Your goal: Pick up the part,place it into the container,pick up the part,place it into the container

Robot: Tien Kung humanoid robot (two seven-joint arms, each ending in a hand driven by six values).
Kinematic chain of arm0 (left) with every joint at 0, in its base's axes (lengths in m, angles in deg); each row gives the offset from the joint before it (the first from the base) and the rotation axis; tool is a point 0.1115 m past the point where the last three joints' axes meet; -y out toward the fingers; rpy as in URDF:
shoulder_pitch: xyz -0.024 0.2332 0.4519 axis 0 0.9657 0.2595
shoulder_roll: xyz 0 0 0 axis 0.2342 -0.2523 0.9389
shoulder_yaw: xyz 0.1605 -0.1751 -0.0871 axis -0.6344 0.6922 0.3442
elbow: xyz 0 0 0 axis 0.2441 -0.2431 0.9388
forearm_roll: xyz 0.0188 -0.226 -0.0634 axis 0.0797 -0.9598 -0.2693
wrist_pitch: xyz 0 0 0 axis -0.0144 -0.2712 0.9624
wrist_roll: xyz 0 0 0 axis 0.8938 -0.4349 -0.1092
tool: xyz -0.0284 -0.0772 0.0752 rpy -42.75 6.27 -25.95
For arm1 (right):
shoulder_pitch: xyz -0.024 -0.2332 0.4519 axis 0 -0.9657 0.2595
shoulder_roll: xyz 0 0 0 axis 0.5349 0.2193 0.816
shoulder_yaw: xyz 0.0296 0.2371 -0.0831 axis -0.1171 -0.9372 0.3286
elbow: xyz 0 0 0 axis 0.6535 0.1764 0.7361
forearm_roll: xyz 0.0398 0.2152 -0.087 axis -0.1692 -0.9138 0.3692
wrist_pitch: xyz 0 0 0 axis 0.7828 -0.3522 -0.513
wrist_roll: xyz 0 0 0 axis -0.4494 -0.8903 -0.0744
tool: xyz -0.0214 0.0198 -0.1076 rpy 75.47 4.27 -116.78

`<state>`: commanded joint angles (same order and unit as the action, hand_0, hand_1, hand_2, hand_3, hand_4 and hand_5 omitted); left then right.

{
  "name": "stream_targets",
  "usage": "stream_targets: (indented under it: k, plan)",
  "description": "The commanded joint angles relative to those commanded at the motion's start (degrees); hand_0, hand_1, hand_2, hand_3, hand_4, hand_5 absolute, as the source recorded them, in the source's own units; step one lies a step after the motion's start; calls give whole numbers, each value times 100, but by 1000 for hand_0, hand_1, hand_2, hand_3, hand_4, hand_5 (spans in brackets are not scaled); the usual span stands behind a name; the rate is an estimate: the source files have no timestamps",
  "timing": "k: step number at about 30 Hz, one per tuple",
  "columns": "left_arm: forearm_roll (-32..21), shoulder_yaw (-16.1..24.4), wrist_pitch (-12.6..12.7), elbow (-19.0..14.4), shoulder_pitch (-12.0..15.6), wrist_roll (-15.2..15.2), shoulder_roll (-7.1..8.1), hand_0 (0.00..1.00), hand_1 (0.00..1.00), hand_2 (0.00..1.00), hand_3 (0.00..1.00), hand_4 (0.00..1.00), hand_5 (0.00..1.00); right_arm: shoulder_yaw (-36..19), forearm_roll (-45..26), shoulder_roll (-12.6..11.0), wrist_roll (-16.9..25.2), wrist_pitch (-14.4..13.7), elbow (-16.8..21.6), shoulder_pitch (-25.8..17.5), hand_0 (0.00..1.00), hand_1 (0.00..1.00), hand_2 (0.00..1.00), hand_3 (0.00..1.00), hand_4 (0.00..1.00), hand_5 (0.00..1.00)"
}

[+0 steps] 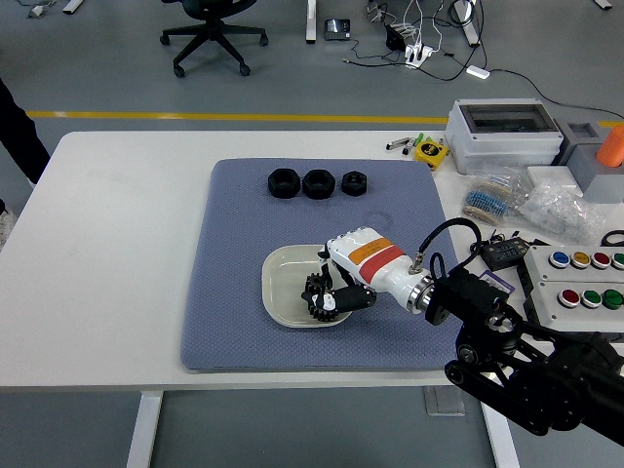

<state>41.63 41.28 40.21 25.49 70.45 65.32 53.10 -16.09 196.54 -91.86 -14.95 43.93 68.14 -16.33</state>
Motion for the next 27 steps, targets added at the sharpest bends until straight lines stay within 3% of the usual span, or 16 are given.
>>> stream_targets:
  k: [9, 27]
  plan:
    - [-45, -23, 3, -3, -10, -1, 0, 745, 701, 658, 581, 642, 607, 206, -14, 57, -56, -85, -350, 46, 49, 58, 168, 328, 788, 524]
    - [-20, -8, 3, -5, -13, 6, -3, 745, 700, 659, 582, 642, 607, 153, -43, 105, 3, -86, -548, 59, 63, 72, 184, 370, 820, 501]
